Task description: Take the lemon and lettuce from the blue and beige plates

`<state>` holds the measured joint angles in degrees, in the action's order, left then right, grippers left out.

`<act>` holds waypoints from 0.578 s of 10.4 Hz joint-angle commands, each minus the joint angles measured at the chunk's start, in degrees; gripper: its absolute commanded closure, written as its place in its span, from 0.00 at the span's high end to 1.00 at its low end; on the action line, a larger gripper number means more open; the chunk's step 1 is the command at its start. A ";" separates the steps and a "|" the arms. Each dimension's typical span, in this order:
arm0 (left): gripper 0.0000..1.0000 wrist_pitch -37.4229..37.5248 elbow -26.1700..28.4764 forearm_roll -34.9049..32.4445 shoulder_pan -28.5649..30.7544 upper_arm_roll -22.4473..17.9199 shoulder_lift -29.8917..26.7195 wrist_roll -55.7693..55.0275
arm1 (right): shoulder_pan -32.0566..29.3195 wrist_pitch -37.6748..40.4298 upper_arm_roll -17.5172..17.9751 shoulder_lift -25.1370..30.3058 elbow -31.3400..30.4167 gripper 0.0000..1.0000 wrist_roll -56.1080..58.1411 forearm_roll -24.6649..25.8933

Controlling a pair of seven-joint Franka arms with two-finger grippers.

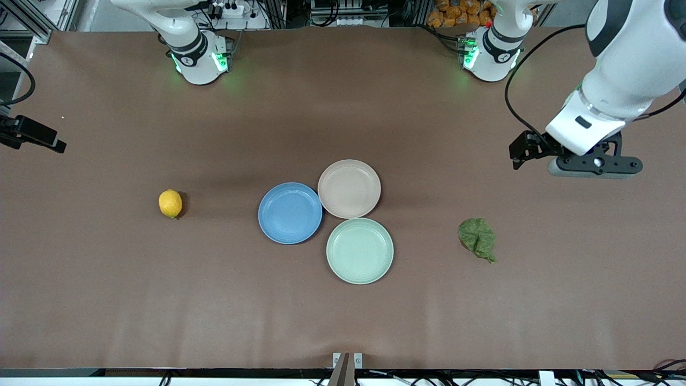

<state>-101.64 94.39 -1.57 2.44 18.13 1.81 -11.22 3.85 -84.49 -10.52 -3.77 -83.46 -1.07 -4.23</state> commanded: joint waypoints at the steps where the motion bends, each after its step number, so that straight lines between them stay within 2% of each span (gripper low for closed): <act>1: 1.00 3.18 0.45 1.92 0.02 -0.37 -3.73 1.64 | 0.64 0.30 -0.64 1.39 -0.03 1.00 0.19 -0.52; 4: 1.00 10.22 0.10 3.59 -0.33 -2.65 -6.54 5.15 | 0.72 -0.67 -0.55 1.40 -0.03 1.00 0.19 0.45; 6: 1.00 13.13 -0.52 3.59 -0.33 -2.66 -6.55 5.16 | 1.69 -0.67 0.50 1.31 -0.38 1.00 0.19 4.04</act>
<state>-90.38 94.25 0.50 2.40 16.01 -4.28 -7.68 4.49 -85.11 -10.42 -3.15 -83.41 -1.04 -2.58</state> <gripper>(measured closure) 0.000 0.000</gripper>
